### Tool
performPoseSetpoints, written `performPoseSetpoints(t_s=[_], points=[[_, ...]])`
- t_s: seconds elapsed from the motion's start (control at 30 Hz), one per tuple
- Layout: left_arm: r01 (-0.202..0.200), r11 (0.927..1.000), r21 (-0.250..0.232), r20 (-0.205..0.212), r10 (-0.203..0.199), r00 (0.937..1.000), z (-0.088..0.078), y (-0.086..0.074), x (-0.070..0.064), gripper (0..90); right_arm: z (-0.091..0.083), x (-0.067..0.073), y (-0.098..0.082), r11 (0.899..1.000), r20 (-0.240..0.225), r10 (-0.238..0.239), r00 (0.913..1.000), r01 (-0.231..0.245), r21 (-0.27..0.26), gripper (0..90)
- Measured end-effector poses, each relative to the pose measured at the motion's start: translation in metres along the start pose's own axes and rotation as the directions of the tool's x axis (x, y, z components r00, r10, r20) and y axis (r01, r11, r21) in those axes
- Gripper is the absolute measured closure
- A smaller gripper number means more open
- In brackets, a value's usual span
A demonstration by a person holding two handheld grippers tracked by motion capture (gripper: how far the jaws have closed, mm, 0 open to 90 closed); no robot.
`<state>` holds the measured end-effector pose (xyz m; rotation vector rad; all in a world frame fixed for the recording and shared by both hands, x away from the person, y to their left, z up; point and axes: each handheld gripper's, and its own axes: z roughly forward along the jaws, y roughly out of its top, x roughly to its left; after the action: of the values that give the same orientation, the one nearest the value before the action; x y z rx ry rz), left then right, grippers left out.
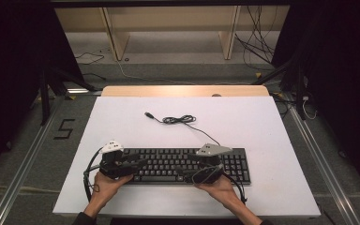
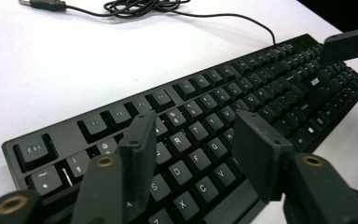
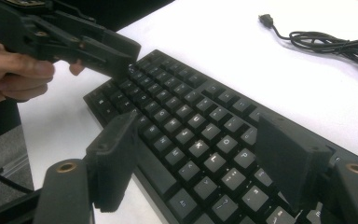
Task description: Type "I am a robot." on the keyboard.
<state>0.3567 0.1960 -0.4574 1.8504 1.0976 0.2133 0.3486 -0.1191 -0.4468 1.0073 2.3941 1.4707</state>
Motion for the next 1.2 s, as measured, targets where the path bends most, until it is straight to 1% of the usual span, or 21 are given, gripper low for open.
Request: performPoseSetpoints(t_s=[0.1, 0.2, 0.27, 0.4, 0.53, 0.6, 0.7, 0.9, 0.97, 1.1, 1.2], points=[[0.0, 0.9999, -0.01, 0.004, 0.0, 1.0, -0.002, -0.002, -0.001, 45.2, 0.001, 0.0, 0.0, 1.0, -0.001, 0.0, 1.0, 0.0, 0.004, 31.8], [0.011, 0.9998, -0.018, 0.007, -0.011, 0.9999, -0.005, -0.003, -0.001, 42.7, 0.003, 0.0, 0.001, 1.0, -0.001, -0.002, 1.0, 0.002, 0.004, 32.4], [0.008, 0.9998, -0.018, 0.007, -0.007, 1.0, -0.006, -0.005, -0.001, 40.5, 0.005, 0.0, 0.002, 1.0, -0.001, -0.006, 1.0, 0.006, 0.006, 32.8], [0.013, 0.9995, -0.029, 0.006, -0.013, 0.9999, -0.009, -0.006, -0.001, 36.2, 0.007, -0.001, 0.003, 1.0, -0.001, -0.011, 0.9999, 0.011, 0.012, 33.6], [0.016, 0.9989, -0.043, 0.004, -0.016, 0.9999, -0.011, -0.007, -0.002, 33.6, 0.01, -0.001, 0.004, 1.0, -0.003, -0.009, 1.0, 0.009, 0.018, 37.2], [0.016, 0.9991, -0.04, 0.002, -0.016, 0.9999, -0.012, -0.008, -0.002, 32.9, 0.012, -0.001, 0.005, 1.0, -0.001, -0.012, 0.9999, 0.012, 0.027, 40.1], [0.02, 0.9988, -0.045, 0.004, -0.02, 0.9998, -0.013, -0.009, -0.002, 32.3, 0.015, -0.001, 0.006, 0.999, 0.004, -0.021, 0.9998, 0.021, 0.041, 47.9], [0.018, 0.9989, -0.043, 0.003, -0.018, 0.9998, -0.015, -0.011, -0.002, 31.3, 0.021, -0.003, 0.008, 0.997, 0.015, -0.022, 0.9997, 0.021, 0.076, 70.4], [0.017, 0.9989, -0.043, 0.005, -0.017, 0.9998, -0.015, -0.011, -0.002, 31.0, 0.024, -0.004, 0.009, 0.996, 0.02, -0.025, 0.9995, 0.023, 0.084, 76.6], [0.017, 0.9988, -0.047, 0.004, -0.017, 0.9999, -0.016, -0.012, -0.002, 30.4, 0.029, -0.006, 0.012, 0.994, 0.038, -0.031, 0.9988, 0.027, 0.108, 86.6], [0.016, 0.9985, -0.052, 0.006, -0.015, 0.9999, -0.017, -0.013, -0.002, 30.2, 0.034, -0.008, 0.013, 0.992, 0.054, -0.033, 0.998, 0.026, 0.124, 90.0]])
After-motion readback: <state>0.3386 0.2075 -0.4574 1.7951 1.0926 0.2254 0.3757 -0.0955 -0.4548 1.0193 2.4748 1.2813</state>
